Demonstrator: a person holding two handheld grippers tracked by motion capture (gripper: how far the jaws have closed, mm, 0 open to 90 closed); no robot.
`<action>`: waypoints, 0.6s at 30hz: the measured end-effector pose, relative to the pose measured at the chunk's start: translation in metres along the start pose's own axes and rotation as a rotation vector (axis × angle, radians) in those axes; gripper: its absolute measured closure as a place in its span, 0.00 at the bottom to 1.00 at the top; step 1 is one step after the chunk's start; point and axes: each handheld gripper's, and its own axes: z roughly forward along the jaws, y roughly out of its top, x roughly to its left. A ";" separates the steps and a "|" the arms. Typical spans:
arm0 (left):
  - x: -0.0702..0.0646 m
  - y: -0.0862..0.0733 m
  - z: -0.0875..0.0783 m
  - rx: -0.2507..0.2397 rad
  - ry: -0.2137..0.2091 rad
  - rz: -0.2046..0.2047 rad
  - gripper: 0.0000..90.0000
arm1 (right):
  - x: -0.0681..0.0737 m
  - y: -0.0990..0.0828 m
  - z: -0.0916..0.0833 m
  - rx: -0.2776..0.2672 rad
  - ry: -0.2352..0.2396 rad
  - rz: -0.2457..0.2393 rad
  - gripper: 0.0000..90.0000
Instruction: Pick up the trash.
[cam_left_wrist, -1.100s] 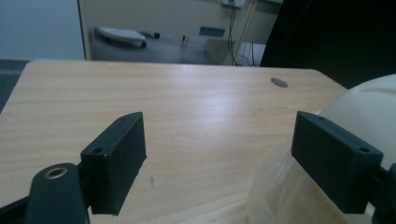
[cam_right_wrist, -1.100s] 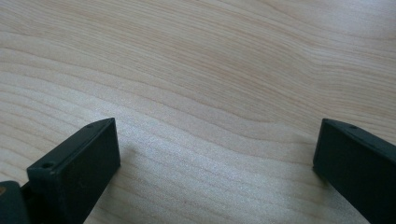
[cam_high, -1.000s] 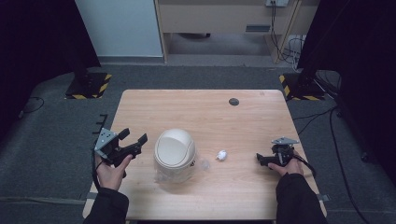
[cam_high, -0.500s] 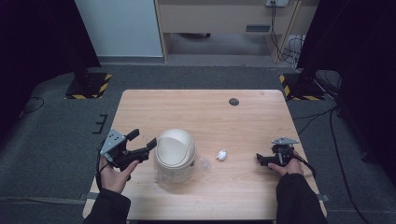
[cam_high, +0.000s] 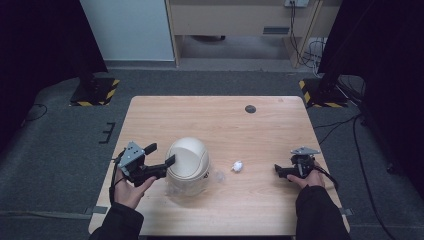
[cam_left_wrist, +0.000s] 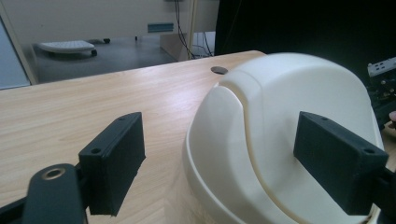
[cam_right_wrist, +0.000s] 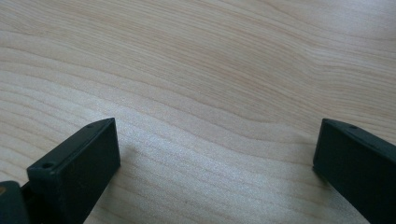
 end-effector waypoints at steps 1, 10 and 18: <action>-0.001 -0.001 0.001 0.014 0.005 0.010 0.18 | 0.000 0.000 0.000 0.000 0.000 0.000 0.01; -0.003 -0.005 0.007 0.054 0.013 0.016 0.18 | 0.000 0.000 0.000 0.000 0.000 0.000 0.01; -0.005 -0.009 0.012 0.106 0.018 0.038 0.18 | 0.000 0.000 0.000 0.000 0.000 0.000 0.01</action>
